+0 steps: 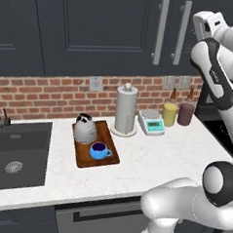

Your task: Pick the kettle from the counter and place it on the tray. Then pick the mug from the cabinet and place it on the tray. Then close the cabinet doors.

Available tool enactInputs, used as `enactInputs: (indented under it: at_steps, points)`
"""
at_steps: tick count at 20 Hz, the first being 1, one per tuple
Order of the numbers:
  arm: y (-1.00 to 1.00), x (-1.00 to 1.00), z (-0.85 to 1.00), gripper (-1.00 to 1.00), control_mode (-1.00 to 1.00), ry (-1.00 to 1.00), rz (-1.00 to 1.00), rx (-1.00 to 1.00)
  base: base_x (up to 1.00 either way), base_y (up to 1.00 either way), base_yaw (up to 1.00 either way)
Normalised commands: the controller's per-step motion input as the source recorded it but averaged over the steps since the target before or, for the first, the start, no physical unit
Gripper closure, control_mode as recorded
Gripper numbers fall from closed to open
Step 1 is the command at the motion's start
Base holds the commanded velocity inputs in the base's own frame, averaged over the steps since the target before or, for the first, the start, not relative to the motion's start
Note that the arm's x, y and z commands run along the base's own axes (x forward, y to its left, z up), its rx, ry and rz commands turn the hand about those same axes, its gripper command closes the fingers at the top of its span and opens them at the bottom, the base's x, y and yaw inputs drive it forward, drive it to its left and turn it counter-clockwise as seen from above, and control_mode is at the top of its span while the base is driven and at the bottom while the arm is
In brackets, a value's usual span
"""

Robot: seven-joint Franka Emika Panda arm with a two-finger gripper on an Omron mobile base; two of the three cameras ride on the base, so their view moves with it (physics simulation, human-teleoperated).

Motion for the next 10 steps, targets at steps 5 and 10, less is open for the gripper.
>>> enactInputs:
  at_steps: [5,10]
  points:
    - [0.0,0.44,-0.27,-1.0,-1.0,0.05,0.0,0.0,0.0,0.0,0.0]
    - [0.0,0.19,-0.29,-1.0,-1.0,0.03,0.0,0.0,0.0,0.0,0.0]
